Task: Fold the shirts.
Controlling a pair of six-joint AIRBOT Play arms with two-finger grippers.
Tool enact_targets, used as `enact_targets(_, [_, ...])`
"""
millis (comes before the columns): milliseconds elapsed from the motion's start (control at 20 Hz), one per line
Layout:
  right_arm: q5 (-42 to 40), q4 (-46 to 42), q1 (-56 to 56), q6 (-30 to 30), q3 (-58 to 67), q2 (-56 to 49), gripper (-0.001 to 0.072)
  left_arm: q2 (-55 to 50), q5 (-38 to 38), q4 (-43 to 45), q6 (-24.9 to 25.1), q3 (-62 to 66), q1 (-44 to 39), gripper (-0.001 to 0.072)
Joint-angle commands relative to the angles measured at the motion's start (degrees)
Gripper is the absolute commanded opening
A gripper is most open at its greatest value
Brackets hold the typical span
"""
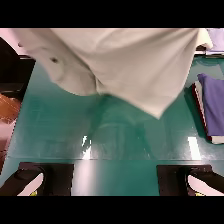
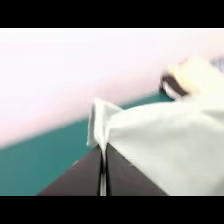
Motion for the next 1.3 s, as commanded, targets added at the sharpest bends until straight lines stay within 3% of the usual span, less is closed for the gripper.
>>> enact_targets(0, [-6.4, -1.2, -2.0, 0.2, -3.9, 10.6, 0.0013, 5.3, -0.2, 3.3, -2.5, 9.2, 0.0, 0.0027])
enact_targets(250, [-6.5, -0.9, -10.1, 0.7, -4.4, 17.7, 0.0012, 5.4, 0.8, 3.2, -4.8, 13.4, 0.0, 0.0026])
enact_targets(450, [-5.2, 0.3, -11.9, 0.8, -3.6, 15.9, 0.0011, 2.8, -0.4, 3.5, -5.7, 12.8, 0.0, 0.0026])
enact_targets(650, [2.2, 7.0, -11.8, 1.0, 1.5, 3.0, 0.0012, -5.2, -9.1, 3.7, -6.6, 6.1, 0.0, 0.0027])
enact_targets(800, [4.4, 7.6, -11.8, 3.1, -6.1, -6.2, 0.0012, -14.7, -13.4, 4.0, -7.2, -1.9, 0.0, 0.0028])
enact_targets(1050, [0.5, 7.6, -9.7, -0.1, -17.2, -22.2, 0.0013, -32.6, -9.7, 4.8, -7.1, -12.7, 0.0, 0.0029])
enact_targets(1250, [-4.0, 8.2, -7.5, -0.9, -13.8, -34.0, 0.0014, -43.5, -5.4, 7.1, -9.1, -12.8, 0.1, 0.003])
